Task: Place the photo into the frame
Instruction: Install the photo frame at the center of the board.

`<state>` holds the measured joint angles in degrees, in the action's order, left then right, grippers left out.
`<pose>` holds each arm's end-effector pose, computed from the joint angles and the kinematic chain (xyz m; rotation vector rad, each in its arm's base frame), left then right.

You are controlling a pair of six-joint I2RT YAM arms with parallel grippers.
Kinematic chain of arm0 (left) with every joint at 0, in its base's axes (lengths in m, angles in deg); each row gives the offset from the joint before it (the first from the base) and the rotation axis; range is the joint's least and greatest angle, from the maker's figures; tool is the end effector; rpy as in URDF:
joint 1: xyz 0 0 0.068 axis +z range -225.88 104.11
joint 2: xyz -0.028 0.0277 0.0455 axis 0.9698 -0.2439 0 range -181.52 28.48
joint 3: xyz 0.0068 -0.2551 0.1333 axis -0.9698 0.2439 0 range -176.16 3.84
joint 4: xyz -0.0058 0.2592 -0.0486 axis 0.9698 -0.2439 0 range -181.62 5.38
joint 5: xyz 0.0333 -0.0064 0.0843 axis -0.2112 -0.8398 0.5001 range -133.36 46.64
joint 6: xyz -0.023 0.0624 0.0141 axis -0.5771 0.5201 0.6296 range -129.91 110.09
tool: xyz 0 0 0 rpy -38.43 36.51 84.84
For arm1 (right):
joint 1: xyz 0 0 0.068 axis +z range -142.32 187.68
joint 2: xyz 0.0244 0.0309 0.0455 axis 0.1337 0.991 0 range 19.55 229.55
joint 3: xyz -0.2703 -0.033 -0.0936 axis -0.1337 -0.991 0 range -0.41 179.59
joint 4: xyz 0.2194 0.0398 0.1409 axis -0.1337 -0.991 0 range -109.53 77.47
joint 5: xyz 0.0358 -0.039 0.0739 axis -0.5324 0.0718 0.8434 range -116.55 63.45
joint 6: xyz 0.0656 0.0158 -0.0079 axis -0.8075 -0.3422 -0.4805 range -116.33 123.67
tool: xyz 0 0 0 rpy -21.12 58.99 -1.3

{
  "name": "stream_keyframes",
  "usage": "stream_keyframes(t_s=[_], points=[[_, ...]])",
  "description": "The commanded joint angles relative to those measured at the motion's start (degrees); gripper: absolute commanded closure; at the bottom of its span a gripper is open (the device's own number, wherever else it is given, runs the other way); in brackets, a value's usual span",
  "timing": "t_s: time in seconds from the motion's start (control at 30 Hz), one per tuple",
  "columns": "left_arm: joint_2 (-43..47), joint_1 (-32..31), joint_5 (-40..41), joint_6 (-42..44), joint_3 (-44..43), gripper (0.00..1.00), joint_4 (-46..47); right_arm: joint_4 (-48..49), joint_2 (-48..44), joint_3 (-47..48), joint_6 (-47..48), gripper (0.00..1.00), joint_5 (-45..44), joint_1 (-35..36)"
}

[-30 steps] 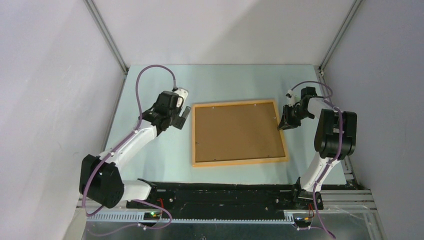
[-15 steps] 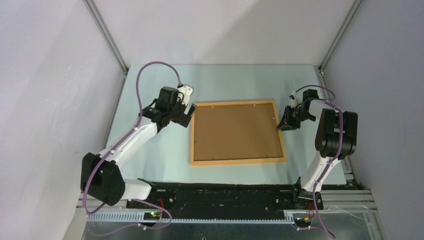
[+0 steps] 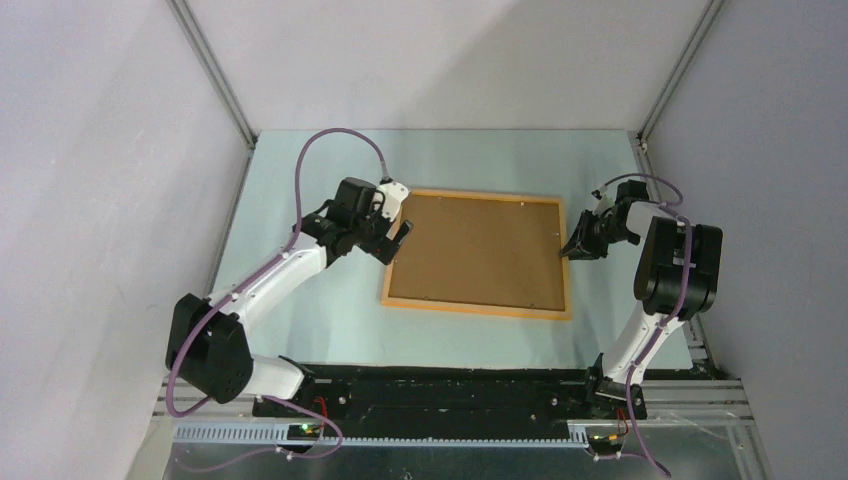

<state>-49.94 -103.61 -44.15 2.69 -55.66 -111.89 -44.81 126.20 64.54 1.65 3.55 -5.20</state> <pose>0.2710 -0.1431 0.2712 0.8271 2.2331 -0.1424 0.3554 -0.0532 0.1451 0.2521 2.7249 0.6956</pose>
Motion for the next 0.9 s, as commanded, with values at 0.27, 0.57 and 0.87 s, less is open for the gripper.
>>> stream_keyframes(t_s=[0.27, 0.57, 0.87], points=[[-1.68, -3.07, -4.16, 0.72, -3.1, 0.0, 1.34, -0.14, 3.38, 4.82, 1.79, 0.87, -2.76, -0.39], [-2.54, -3.69, -4.44, 0.75, -3.43, 0.0, 1.34, -3.3, 6.25, 11.09, 8.14, 0.72, -5.99, 0.59], [-2.31, -3.74, -3.74, 0.9, -3.79, 0.0, 1.37, -5.05, 8.27, 15.85, 8.58, 0.69, -6.64, 1.11]])
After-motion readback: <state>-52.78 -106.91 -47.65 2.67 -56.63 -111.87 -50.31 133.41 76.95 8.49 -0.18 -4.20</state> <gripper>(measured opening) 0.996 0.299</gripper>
